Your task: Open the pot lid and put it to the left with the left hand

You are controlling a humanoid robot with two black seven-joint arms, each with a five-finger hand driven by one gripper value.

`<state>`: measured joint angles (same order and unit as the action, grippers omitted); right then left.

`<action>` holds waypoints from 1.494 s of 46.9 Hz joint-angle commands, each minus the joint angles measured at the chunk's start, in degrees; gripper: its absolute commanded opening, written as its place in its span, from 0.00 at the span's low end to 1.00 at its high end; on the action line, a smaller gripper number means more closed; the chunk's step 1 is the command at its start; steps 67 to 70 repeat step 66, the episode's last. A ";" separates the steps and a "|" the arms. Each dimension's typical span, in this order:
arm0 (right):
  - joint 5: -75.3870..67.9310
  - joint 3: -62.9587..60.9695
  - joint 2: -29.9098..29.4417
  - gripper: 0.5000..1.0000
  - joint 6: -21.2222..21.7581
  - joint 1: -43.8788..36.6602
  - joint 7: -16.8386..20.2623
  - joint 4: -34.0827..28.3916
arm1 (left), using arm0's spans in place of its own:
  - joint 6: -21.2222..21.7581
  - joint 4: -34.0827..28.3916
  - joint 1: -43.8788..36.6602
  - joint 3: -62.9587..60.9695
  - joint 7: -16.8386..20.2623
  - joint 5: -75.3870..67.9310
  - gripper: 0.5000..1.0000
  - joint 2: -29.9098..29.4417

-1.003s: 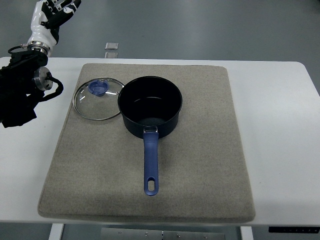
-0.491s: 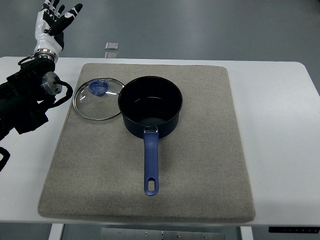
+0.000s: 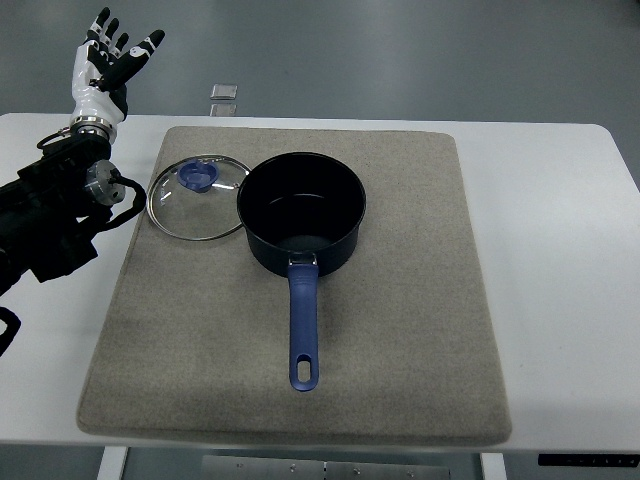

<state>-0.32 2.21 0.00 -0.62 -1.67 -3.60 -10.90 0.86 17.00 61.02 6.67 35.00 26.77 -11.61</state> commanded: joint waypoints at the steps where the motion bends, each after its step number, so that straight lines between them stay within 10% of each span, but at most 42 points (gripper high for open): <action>1: -0.03 -0.01 0.00 0.83 0.00 0.00 0.00 0.00 | 0.20 -0.12 0.07 0.88 0.00 0.21 0.98 0.00; 70: -0.38 -0.54 0.00 0.83 0.44 0.09 0.00 -0.79 | 6.44 -3.46 4.02 4.76 -0.81 -0.05 0.95 2.55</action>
